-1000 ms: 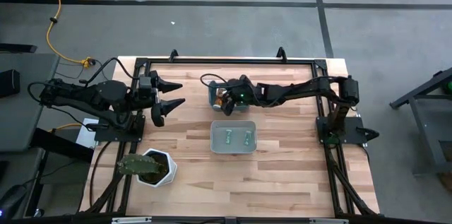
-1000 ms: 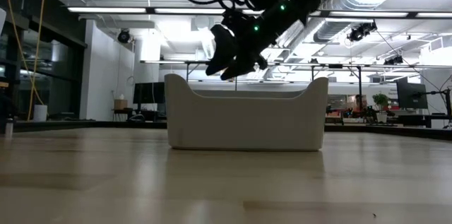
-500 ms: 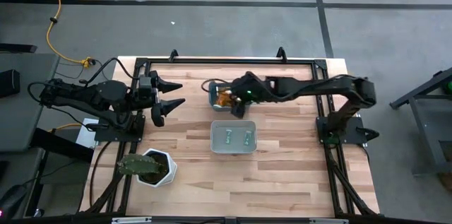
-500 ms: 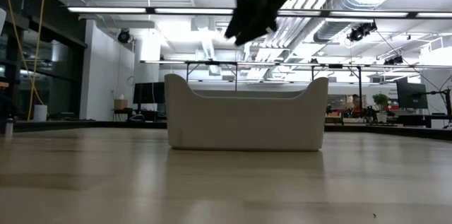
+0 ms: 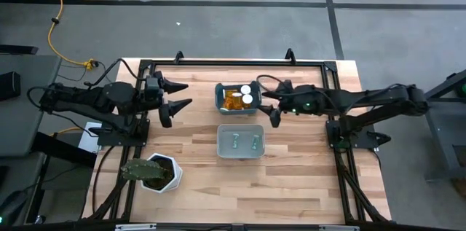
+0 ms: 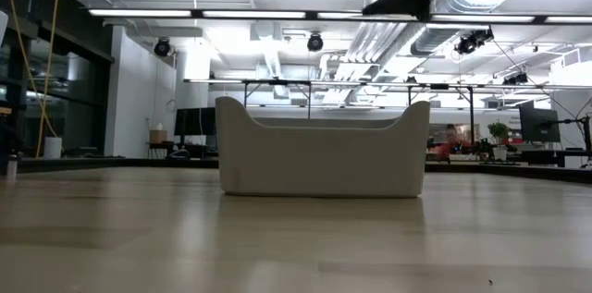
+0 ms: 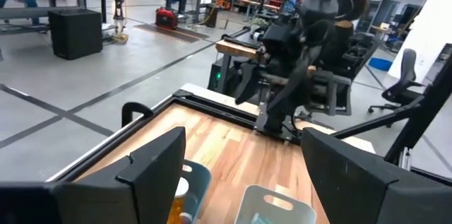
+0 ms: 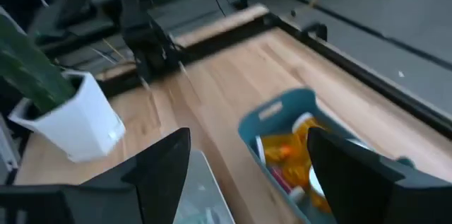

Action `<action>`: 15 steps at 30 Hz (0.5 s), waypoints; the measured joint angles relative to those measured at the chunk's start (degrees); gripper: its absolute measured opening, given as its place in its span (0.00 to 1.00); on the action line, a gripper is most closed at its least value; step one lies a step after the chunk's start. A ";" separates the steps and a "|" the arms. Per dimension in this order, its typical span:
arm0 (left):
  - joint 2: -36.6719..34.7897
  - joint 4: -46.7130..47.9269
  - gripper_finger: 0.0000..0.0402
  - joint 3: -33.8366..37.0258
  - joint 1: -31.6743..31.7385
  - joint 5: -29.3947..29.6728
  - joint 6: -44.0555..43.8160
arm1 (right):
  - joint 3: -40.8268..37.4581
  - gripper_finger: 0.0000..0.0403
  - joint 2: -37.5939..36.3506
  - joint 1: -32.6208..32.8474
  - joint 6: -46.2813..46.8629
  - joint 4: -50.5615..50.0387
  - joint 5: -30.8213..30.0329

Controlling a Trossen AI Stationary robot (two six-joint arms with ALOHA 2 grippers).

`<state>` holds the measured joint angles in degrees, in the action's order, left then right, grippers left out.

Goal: Pick and place medicine bottles into bin by pill shape (circle, oval)
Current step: Return to Home Position

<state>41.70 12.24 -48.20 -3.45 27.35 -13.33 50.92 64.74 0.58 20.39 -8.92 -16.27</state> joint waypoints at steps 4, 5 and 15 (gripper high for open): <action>-0.07 0.08 0.68 0.02 0.73 -0.32 0.01 | -0.22 0.65 -1.98 1.07 -1.41 1.63 -0.06; -0.07 0.30 0.68 0.02 0.82 -0.32 0.01 | -0.23 0.64 -2.36 1.30 -1.41 1.54 0.18; -2.11 1.36 0.55 5.36 0.76 -2.06 -0.53 | -0.24 0.50 -3.13 1.74 -2.85 2.87 0.17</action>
<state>39.59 13.60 -42.84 -2.69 25.29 -13.86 50.68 61.60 2.33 17.54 -6.04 -16.10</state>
